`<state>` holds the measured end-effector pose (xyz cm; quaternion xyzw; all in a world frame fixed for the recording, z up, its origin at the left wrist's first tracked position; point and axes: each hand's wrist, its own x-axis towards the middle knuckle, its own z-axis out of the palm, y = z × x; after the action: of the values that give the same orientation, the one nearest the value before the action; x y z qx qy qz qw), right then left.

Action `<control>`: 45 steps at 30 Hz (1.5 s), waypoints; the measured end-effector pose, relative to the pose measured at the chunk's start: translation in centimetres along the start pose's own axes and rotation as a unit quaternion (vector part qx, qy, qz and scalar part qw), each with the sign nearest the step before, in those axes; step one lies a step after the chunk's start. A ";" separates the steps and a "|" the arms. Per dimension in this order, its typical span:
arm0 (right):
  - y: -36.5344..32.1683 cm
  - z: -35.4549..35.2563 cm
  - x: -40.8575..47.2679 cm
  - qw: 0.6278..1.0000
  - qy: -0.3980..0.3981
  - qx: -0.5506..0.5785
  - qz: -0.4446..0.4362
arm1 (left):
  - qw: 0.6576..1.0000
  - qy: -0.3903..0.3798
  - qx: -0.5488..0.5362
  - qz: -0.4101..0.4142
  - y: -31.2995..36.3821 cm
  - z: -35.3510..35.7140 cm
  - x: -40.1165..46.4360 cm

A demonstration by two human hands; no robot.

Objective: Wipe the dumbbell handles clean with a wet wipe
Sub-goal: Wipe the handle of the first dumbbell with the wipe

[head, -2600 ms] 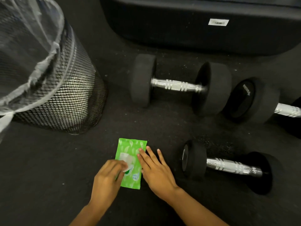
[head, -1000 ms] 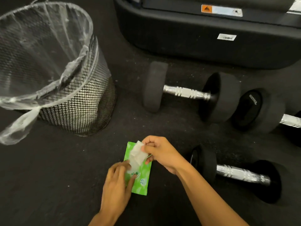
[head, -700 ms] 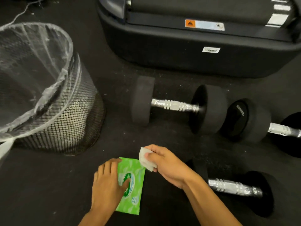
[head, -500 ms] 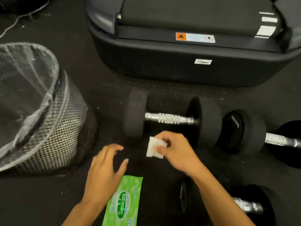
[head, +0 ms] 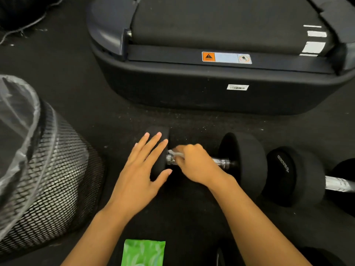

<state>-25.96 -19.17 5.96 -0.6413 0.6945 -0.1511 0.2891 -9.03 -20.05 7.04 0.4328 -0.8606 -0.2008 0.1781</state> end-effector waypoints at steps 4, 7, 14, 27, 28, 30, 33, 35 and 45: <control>1.2 0.1 -0.3 0.999 0.024 0.019 -0.012 | 0.999 0.002 -0.036 -0.002 -0.1 0.0 0.0; 0.7 0.9 0.8 0.999 0.023 -0.029 0.009 | 0.999 0.008 -0.047 0.001 -0.2 0.1 0.0; 1.5 0.4 2.0 0.999 -0.008 -0.017 0.034 | 0.998 0.012 -0.067 0.004 -0.3 0.0 -0.1; 1.5 -1.0 3.2 0.997 -0.074 0.005 0.016 | 0.997 0.011 -0.077 -0.008 -0.1 0.0 -0.1; 1.5 -1.3 3.4 0.997 -0.077 0.011 0.022 | 0.997 0.011 -0.077 -0.008 -0.2 0.0 -0.1; 0.9 -1.3 3.6 0.996 -0.082 -0.001 0.026 | 0.997 0.011 -0.074 -0.007 -0.2 0.0 -0.1; 0.7 -0.3 2.2 0.998 -0.050 -0.027 0.001 | 0.997 0.010 -0.079 -0.010 -0.2 -0.1 0.0; 1.6 -0.3 1.1 0.999 -0.037 -0.012 0.004 | 0.996 0.008 -0.085 -0.009 -0.2 -0.1 0.0; 1.9 0.7 0.6 0.999 0.020 -0.037 0.004 | 0.996 0.005 -0.090 -0.004 -0.1 -0.2 -0.1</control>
<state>-27.11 -19.39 4.22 -0.6458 0.7076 -0.1371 0.2519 -8.80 -20.11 7.15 0.4194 -0.8366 -0.2755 0.2200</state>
